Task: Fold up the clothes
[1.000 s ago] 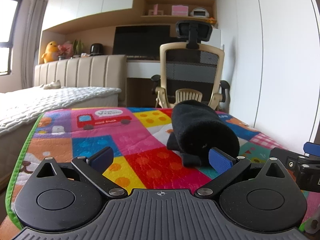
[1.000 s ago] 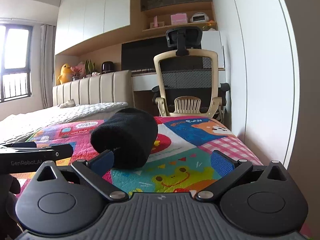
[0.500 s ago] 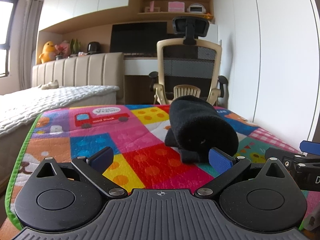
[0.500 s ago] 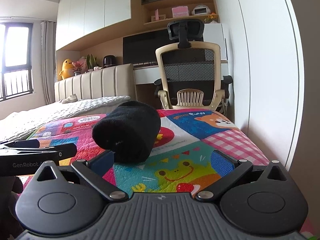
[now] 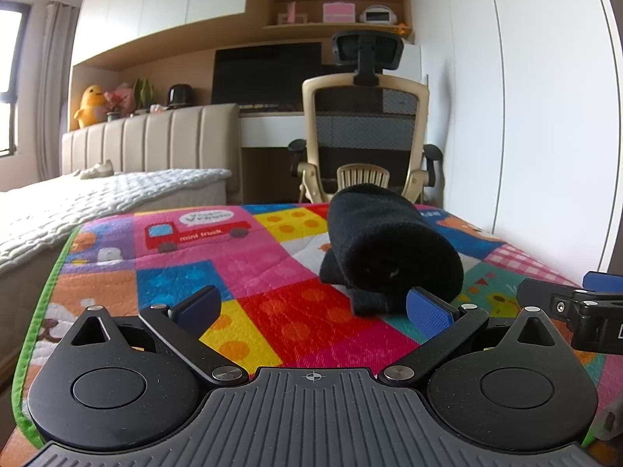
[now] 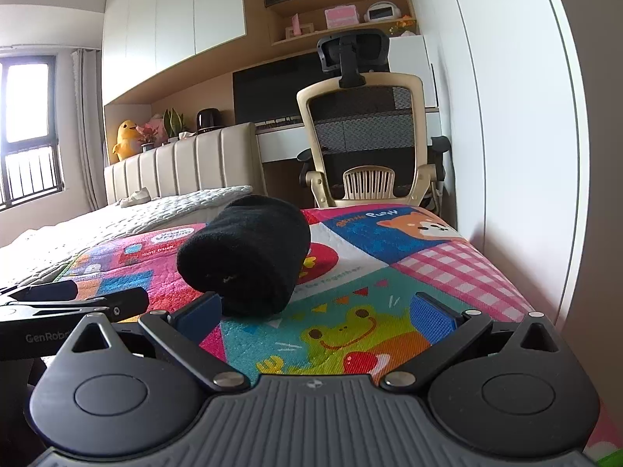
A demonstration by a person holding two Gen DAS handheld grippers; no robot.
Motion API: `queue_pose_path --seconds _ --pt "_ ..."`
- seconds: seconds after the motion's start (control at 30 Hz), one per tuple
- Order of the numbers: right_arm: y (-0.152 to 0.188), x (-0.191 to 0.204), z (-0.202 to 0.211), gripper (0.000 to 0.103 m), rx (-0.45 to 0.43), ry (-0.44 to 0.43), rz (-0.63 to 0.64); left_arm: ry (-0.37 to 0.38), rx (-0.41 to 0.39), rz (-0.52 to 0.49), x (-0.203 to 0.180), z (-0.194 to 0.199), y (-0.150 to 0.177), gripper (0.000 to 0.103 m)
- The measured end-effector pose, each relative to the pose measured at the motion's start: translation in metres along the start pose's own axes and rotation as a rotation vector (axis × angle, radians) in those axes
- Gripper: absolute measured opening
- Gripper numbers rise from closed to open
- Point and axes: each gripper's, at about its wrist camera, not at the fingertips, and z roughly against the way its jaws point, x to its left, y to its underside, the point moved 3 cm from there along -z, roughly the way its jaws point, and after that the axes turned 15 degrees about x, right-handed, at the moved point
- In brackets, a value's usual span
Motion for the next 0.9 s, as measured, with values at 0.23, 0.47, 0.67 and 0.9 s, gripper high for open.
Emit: queue_pose_path --seconds 0.23,0.47,0.67,0.9 --pt "0.0002 0.0052 -0.0021 0.103 0.016 0.014 0.025 0.016 -0.003 0.023 0.0049 0.0002 0.0005 0.103" --pt "0.0002 0.0084 -0.0042 0.103 0.029 0.022 0.040 0.025 -0.003 0.034 0.0075 0.0004 0.0010 0.103" --pt "0.0005 0.0098 -0.0052 0.103 0.035 0.024 0.050 0.030 -0.001 0.040 0.0089 0.0001 0.0014 0.103" --pt "0.0006 0.0099 -0.0056 0.103 0.037 0.022 0.056 0.030 -0.001 0.042 0.0095 0.0006 0.0020 0.103"
